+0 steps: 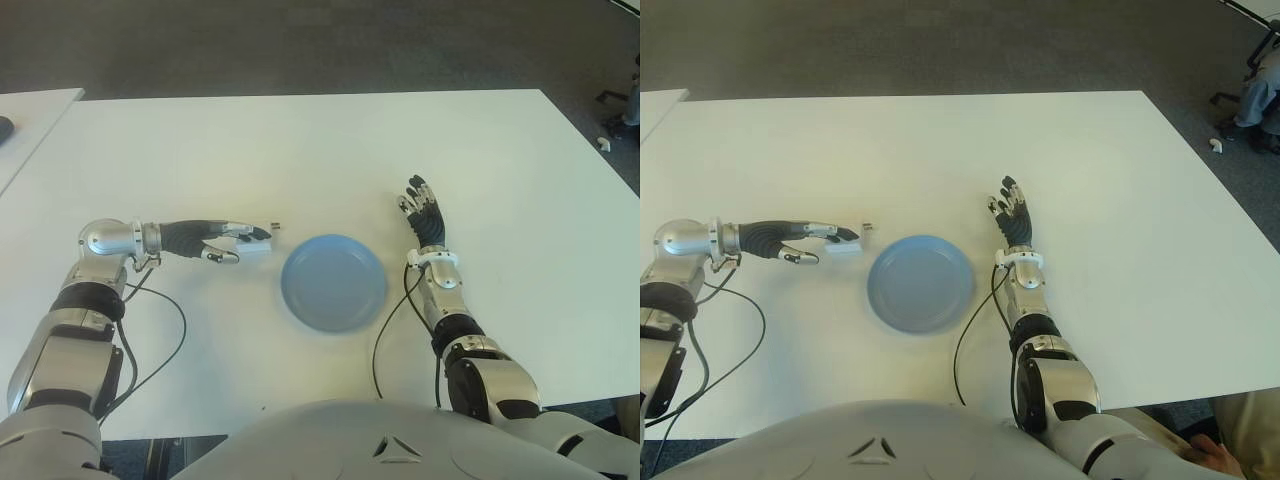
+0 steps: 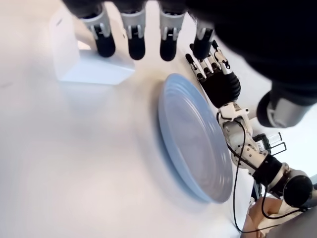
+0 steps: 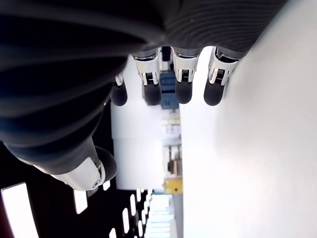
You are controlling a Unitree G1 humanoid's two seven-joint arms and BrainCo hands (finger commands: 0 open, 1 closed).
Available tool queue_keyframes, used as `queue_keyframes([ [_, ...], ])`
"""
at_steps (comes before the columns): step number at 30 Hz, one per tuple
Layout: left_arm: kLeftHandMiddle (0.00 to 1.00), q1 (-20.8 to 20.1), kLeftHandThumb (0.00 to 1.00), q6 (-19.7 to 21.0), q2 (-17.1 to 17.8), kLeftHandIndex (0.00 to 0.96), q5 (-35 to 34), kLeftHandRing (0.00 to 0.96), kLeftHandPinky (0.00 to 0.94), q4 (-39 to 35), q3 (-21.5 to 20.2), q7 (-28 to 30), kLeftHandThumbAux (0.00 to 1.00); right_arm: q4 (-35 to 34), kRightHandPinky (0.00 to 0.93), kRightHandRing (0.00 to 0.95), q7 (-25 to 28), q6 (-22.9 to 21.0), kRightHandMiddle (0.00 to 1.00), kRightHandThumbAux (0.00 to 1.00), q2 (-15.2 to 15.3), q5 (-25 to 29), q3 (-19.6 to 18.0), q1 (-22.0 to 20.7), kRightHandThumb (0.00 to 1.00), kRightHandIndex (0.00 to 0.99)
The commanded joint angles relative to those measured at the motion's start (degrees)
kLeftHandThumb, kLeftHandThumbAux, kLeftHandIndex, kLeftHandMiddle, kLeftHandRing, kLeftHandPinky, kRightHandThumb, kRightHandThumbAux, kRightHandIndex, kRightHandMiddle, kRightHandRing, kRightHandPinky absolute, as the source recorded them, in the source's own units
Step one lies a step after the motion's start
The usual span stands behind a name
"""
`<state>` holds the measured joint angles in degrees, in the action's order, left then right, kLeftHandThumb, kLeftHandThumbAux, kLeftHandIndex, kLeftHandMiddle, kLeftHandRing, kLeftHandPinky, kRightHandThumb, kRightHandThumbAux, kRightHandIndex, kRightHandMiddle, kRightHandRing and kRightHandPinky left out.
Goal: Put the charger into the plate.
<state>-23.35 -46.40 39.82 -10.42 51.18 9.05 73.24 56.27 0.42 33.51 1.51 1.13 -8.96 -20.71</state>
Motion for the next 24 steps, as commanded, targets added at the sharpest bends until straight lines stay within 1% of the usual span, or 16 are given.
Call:
queue_keyframes([
  [1, 0.000, 3.96, 0.000, -0.24, 0.00, 0.000, 0.62, 0.000, 0.000, -10.27, -1.97, -4.57, 0.408, 7.13, 0.077, 0.054, 0.88, -7.44, 0.048, 0.656, -1.63, 1.42, -0.63, 10.19, 0.053, 0.004],
  [4, 0.000, 5.34, 0.000, -0.42, 0.16, 0.000, 1.10, 0.000, 0.000, -14.47, -3.22, -7.26, 0.416, 7.15, 0.080, 0.055, 1.27, -7.26, 0.047, 0.650, -1.56, 1.55, -0.72, 10.19, 0.066, 0.001],
  [8, 0.000, 6.20, 0.000, 0.71, 0.38, 0.000, 1.65, 0.000, 0.000, -16.61, -3.32, -8.64, 0.418, 7.23, 0.080, 0.058, 1.61, -7.11, 0.047, 0.641, -1.30, 1.57, -0.79, 10.16, 0.080, 0.000],
  [17, 0.000, 6.63, 0.000, 2.03, 0.36, 0.000, 2.43, 0.000, 0.000, -18.12, -3.13, -9.95, 0.419, 7.89, 0.093, 0.066, 3.07, -5.66, 0.052, 0.635, -0.73, 1.69, -1.03, 10.14, 0.109, 0.000],
  [24, 0.000, 6.59, 0.000, 2.43, 0.16, 0.000, 2.84, 0.000, 0.000, -18.39, -3.09, -10.27, 0.419, 8.35, 0.096, 0.069, 4.82, -4.07, 0.060, 0.606, -0.65, 2.18, -1.37, 10.20, 0.126, 0.000],
])
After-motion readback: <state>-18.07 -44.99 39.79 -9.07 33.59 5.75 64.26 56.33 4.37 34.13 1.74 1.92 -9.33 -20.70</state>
